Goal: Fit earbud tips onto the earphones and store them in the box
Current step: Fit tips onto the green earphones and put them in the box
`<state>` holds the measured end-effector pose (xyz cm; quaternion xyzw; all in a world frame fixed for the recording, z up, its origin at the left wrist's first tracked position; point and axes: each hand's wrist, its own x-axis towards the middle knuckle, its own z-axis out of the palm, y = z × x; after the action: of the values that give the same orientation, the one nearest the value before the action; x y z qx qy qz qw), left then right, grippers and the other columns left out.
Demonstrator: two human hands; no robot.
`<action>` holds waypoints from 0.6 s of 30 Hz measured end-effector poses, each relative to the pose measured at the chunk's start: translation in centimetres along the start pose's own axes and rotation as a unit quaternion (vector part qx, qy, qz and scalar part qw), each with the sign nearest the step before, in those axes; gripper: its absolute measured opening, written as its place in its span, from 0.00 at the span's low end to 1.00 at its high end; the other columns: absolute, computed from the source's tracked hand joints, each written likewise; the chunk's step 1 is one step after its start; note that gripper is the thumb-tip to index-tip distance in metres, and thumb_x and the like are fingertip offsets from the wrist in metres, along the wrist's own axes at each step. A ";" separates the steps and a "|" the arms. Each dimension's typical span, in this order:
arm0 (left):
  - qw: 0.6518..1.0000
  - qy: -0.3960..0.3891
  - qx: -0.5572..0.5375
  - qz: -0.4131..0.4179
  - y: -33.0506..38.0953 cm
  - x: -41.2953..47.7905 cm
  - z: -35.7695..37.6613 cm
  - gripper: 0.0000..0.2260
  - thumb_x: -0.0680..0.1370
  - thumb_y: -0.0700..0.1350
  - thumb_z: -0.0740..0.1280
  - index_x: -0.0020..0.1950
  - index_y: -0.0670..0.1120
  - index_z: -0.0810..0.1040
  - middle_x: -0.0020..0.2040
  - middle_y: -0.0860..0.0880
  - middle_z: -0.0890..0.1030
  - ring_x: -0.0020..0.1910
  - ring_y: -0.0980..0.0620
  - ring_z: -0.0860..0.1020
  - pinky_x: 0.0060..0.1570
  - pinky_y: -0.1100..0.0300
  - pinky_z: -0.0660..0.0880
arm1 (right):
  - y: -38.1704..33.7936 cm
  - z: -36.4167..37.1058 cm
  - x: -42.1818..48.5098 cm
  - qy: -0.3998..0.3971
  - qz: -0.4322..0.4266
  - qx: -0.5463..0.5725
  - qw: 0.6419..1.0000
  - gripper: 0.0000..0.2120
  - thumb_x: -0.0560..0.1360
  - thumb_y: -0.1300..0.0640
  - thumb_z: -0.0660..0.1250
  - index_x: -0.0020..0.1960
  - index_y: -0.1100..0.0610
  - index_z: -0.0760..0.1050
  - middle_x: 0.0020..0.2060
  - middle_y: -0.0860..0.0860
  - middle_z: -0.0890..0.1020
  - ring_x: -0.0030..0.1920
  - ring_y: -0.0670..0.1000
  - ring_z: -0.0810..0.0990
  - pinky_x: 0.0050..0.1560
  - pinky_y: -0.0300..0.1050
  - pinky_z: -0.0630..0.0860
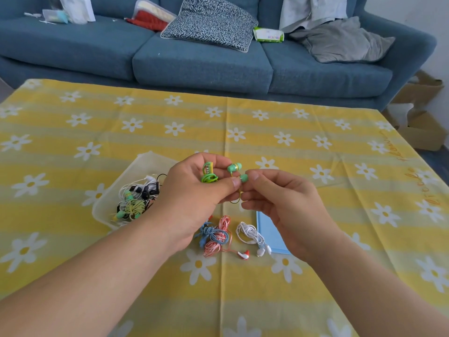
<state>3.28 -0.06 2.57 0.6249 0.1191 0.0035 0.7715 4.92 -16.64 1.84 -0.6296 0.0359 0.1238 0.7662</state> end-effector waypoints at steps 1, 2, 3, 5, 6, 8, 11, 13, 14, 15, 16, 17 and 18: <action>1.000 -0.002 0.006 0.004 0.0 0.1 0.0 0.12 0.73 0.29 0.75 0.52 0.42 0.81 0.39 0.48 0.85 0.41 0.46 0.86 0.46 0.53 0.85 | 0.0 0.0 0.0 -0.008 0.006 -0.003 1.000 0.07 0.78 0.62 0.71 0.51 0.65 0.84 0.42 0.61 0.86 0.42 0.56 0.83 0.46 0.48 0.82; 1.000 -0.005 0.012 0.006 -0.1 0.0 0.1 0.12 0.73 0.29 0.75 0.52 0.43 0.81 0.39 0.47 0.85 0.41 0.46 0.86 0.47 0.53 0.85 | 0.1 -0.1 -0.1 -0.016 0.014 -0.008 1.000 0.07 0.78 0.62 0.70 0.52 0.65 0.84 0.42 0.61 0.85 0.43 0.56 0.83 0.45 0.47 0.82; 1.000 -0.008 0.018 0.008 -0.1 0.0 0.1 0.12 0.73 0.29 0.74 0.52 0.43 0.81 0.39 0.48 0.85 0.41 0.46 0.86 0.47 0.53 0.85 | 0.2 -0.2 -0.1 -0.025 0.021 -0.010 0.999 0.07 0.78 0.61 0.70 0.52 0.64 0.84 0.43 0.60 0.85 0.44 0.56 0.83 0.44 0.47 0.81; 0.999 -0.013 0.031 0.011 -0.1 -0.2 0.0 0.12 0.73 0.29 0.75 0.52 0.43 0.81 0.39 0.48 0.85 0.41 0.46 0.86 0.46 0.53 0.85 | 0.4 -0.4 -0.1 -0.041 0.037 -0.018 0.998 0.08 0.78 0.59 0.70 0.53 0.63 0.83 0.46 0.63 0.85 0.46 0.55 0.83 0.44 0.47 0.81; 0.999 -0.012 0.040 0.012 -0.1 -0.2 -0.1 0.12 0.73 0.30 0.75 0.52 0.43 0.81 0.38 0.48 0.85 0.41 0.46 0.86 0.46 0.53 0.85 | 0.4 -0.4 -0.2 -0.045 0.041 -0.024 0.998 0.09 0.79 0.59 0.70 0.54 0.63 0.83 0.48 0.64 0.85 0.46 0.55 0.83 0.44 0.47 0.81; 0.998 -0.007 0.065 0.015 0.0 -0.3 -0.4 0.12 0.74 0.31 0.75 0.53 0.45 0.82 0.38 0.50 0.85 0.40 0.46 0.86 0.47 0.50 0.85 | 0.6 -0.1 -0.2 -0.036 0.034 -0.050 0.997 0.09 0.79 0.58 0.70 0.54 0.62 0.84 0.49 0.62 0.86 0.46 0.53 0.84 0.44 0.48 0.81; 0.996 0.014 0.088 0.021 0.3 -0.3 -1.4 0.12 0.74 0.31 0.76 0.53 0.44 0.82 0.39 0.48 0.85 0.37 0.45 0.86 0.48 0.46 0.85 | 0.9 1.0 -0.1 -0.015 -0.011 -0.139 0.990 0.07 0.80 0.57 0.69 0.53 0.56 0.85 0.44 0.56 0.88 0.42 0.51 0.84 0.44 0.49 0.83; 0.993 0.043 0.106 0.025 0.7 -0.2 -2.6 0.12 0.74 0.31 0.75 0.52 0.43 0.82 0.44 0.41 0.85 0.36 0.45 0.85 0.47 0.48 0.85 | 1.3 2.4 0.0 -0.022 -0.033 -0.188 0.981 0.08 0.81 0.57 0.68 0.57 0.51 0.84 0.43 0.52 0.87 0.41 0.48 0.85 0.45 0.49 0.83; 0.990 0.062 0.124 0.028 1.0 -0.2 -3.7 0.11 0.74 0.31 0.75 0.52 0.43 0.82 0.46 0.39 0.85 0.36 0.45 0.85 0.47 0.48 0.85 | 1.5 3.5 0.0 -0.030 -0.035 -0.200 0.979 0.09 0.81 0.57 0.67 0.59 0.50 0.82 0.43 0.51 0.87 0.41 0.47 0.85 0.44 0.48 0.84; 0.985 0.082 0.149 0.030 1.1 0.1 -4.7 0.11 0.74 0.31 0.75 0.51 0.44 0.82 0.46 0.39 0.85 0.36 0.46 0.85 0.47 0.47 0.85 | 1.7 4.2 0.2 -0.034 -0.033 -0.211 0.976 0.11 0.81 0.58 0.66 0.62 0.48 0.80 0.44 0.50 0.87 0.40 0.46 0.86 0.44 0.48 0.84; 0.977 0.108 0.182 0.034 1.2 0.3 -6.2 0.11 0.75 0.32 0.74 0.50 0.46 0.82 0.45 0.41 0.85 0.37 0.46 0.85 0.47 0.47 0.85 | 1.8 5.2 0.3 -0.040 -0.030 -0.220 0.974 0.13 0.81 0.59 0.65 0.63 0.47 0.78 0.44 0.49 0.87 0.40 0.45 0.86 0.44 0.49 0.84; 0.966 0.130 0.222 0.039 1.1 0.5 -7.6 0.10 0.75 0.34 0.74 0.49 0.49 0.82 0.44 0.43 0.85 0.38 0.45 0.86 0.47 0.47 0.84 | 2.0 6.1 0.5 -0.043 -0.026 -0.228 0.972 0.13 0.81 0.60 0.65 0.63 0.48 0.78 0.44 0.49 0.87 0.40 0.45 0.86 0.45 0.50 0.85; 0.953 0.147 0.263 0.038 1.0 0.8 -8.9 0.10 0.75 0.36 0.74 0.48 0.51 0.81 0.43 0.46 0.85 0.40 0.44 0.86 0.46 0.48 0.84 | 2.2 6.8 0.5 -0.047 -0.020 -0.229 0.972 0.12 0.81 0.61 0.64 0.61 0.49 0.79 0.44 0.48 0.87 0.40 0.45 0.86 0.46 0.50 0.85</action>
<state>2.47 8.89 1.67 0.8025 0.2039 0.0927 0.5530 4.24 -9.58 1.04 -0.7824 -0.0420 0.1422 0.6049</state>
